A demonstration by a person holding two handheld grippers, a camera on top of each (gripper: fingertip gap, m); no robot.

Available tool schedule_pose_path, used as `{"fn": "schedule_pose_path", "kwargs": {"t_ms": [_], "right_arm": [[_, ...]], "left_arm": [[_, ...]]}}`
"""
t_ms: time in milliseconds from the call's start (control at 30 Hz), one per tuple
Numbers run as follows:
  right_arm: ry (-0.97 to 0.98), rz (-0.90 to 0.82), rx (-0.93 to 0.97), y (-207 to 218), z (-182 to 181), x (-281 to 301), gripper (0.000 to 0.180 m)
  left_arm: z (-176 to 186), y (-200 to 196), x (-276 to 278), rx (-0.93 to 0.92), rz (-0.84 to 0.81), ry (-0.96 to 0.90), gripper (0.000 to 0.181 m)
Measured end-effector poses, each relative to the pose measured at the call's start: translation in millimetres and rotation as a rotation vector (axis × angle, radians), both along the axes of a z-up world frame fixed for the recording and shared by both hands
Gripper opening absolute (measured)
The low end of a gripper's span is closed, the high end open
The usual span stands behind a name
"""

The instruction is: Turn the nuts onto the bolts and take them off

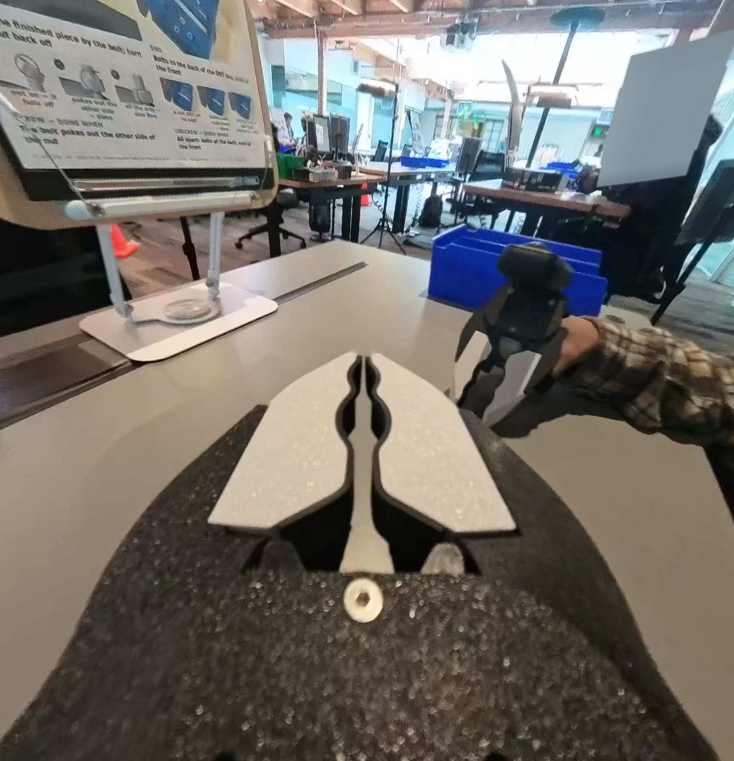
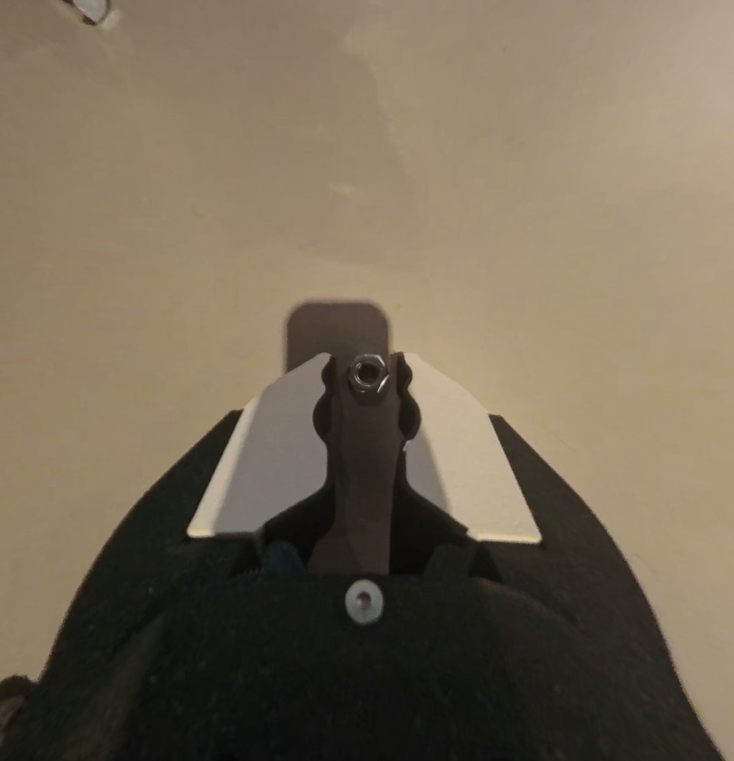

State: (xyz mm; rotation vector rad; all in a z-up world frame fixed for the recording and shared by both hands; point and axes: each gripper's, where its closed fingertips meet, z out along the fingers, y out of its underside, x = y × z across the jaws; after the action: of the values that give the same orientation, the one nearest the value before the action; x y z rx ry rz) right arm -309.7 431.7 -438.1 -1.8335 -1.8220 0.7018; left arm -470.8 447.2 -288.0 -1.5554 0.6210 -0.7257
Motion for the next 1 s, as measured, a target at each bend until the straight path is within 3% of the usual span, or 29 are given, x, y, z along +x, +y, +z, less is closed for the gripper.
{"fn": "schedule_pose_path", "kwargs": {"t_ms": [100,233,333,467,600,733,900,1000], "right_arm": [[0.009,-0.001,-0.015,0,0,0,0.028],[-0.007,-0.002,0.0,-1,0,0,0.038],[-0.027,0.01,0.073,0,2,-2,0.051],[0.099,0.098,0.111,-16,34,-34,0.055],[0.202,0.327,0.091,-61,68,-89,0.05],[0.165,0.485,0.067,-91,63,-131,0.049],[0.124,0.491,0.044,-95,45,-144,0.052],[0.152,0.437,0.017,-85,47,-134,0.05]], "left_arm": [[10,-32,-20,-0.066,-0.007,0.075,0.019],[-6,-89,-46,-0.171,0.039,0.226,0.035],[-15,-132,-60,-0.209,0.075,0.231,0.041],[-17,-170,-72,-0.212,0.112,0.203,0.044],[-30,-187,-77,-0.229,0.121,0.213,0.046],[-43,-195,-78,-0.236,0.119,0.204,0.045],[-63,-193,-74,-0.294,0.117,0.184,0.043],[-92,-184,-63,-0.383,0.124,0.283,0.043]]}}
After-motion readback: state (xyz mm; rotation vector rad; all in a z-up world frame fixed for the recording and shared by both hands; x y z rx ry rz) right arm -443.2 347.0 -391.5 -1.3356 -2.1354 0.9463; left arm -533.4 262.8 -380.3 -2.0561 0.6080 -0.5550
